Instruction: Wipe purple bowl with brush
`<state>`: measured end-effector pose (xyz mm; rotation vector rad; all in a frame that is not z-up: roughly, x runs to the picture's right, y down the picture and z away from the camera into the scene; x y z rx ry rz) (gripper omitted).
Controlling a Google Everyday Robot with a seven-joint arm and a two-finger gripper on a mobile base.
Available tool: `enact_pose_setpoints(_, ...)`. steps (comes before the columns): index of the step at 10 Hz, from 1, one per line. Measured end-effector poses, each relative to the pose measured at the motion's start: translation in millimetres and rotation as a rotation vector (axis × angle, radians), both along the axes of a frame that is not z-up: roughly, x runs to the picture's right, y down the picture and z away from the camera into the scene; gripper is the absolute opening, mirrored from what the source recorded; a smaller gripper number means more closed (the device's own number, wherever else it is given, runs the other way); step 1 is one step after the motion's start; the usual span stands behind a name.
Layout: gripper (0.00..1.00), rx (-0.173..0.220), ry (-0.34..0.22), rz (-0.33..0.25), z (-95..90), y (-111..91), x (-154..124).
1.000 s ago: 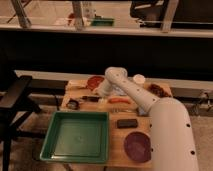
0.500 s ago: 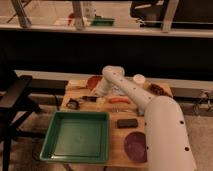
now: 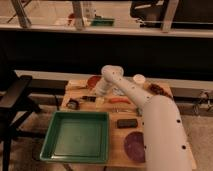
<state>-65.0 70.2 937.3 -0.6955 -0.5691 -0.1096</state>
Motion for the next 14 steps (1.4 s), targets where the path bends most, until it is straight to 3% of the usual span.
enact_pose_setpoints(1, 0.63, -0.015, 0.01, 0.015, 1.1, 0.6, 1.9)
enact_pose_setpoints(4, 0.62, -0.049, 0.04, 0.076, 3.0, 3.3, 12.0)
enact_pose_setpoints(8, 0.62, -0.022, 0.081, 0.163, 7.8, 2.1, 22.9)
enact_pose_setpoints(14, 0.62, 0.003, 0.105, 0.232, 19.5, -6.5, 29.8)
